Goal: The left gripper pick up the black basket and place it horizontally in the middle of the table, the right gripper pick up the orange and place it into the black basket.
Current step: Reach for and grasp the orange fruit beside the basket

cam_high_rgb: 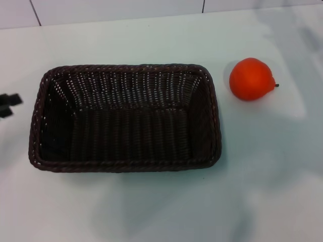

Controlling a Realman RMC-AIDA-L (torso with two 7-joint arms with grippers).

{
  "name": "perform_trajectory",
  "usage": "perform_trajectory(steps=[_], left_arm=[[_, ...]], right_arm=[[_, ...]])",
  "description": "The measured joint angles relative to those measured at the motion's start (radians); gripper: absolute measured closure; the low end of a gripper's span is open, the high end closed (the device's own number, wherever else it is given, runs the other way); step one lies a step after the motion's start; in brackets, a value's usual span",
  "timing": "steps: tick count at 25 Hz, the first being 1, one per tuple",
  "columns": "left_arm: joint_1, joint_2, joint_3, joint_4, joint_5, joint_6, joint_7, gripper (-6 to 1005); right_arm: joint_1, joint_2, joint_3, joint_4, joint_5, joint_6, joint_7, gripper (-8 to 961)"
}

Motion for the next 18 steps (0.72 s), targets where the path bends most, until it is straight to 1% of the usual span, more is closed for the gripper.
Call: perform_trajectory(steps=[1, 2, 5, 7, 9, 10, 11, 12, 13, 16, 18], left_arm=[[0.0, 0.002, -0.03, -0.008, -0.013, -0.003, 0.027, 468], [0.001, 0.004, -0.071, -0.021, -0.034, -0.005, 0.063, 469], [0.004, 0.009, -0.165, -0.071, -0.126, -0.001, 0.202, 469], [0.011, 0.007, -0.209, -0.11, -0.222, 0.003, 0.333, 469], [0.028, -0.003, -0.23, -0.162, -0.349, 0.005, 0.489, 469], [0.035, -0.008, -0.232, -0.187, -0.407, 0.005, 0.554, 469], [0.042, -0.013, -0.234, -0.221, -0.473, 0.005, 0.629, 469], [0.047, -0.017, -0.234, -0.25, -0.52, 0.005, 0.679, 468], [0.049, -0.018, -0.234, -0.277, -0.558, 0.006, 0.731, 468], [0.052, -0.02, -0.234, -0.351, -0.655, 0.024, 0.884, 469], [0.051, -0.022, -0.234, -0.394, -0.705, 0.062, 0.997, 470]], right_arm=[[0.0, -0.008, -0.044, -0.019, -0.007, 0.025, 0.052, 220], [0.0, -0.021, -0.091, -0.04, -0.029, 0.044, 0.121, 220], [0.0, -0.07, -0.18, -0.081, -0.159, 0.059, 0.345, 221], [0.002, -0.111, -0.236, -0.123, -0.292, 0.044, 0.517, 221], [0.004, -0.147, -0.276, -0.182, -0.457, 0.006, 0.672, 222], [0.006, -0.169, -0.287, -0.229, -0.579, -0.036, 0.779, 222], [0.006, -0.179, -0.286, -0.261, -0.653, -0.064, 0.844, 221], [0.007, -0.191, -0.281, -0.306, -0.747, -0.104, 0.933, 221], [0.007, -0.199, -0.269, -0.357, -0.845, -0.144, 1.016, 220], [0.022, -0.209, -0.214, -0.498, -1.099, -0.282, 1.224, 218], [0.049, -0.211, -0.172, -0.562, -1.242, -0.38, 1.313, 216]])
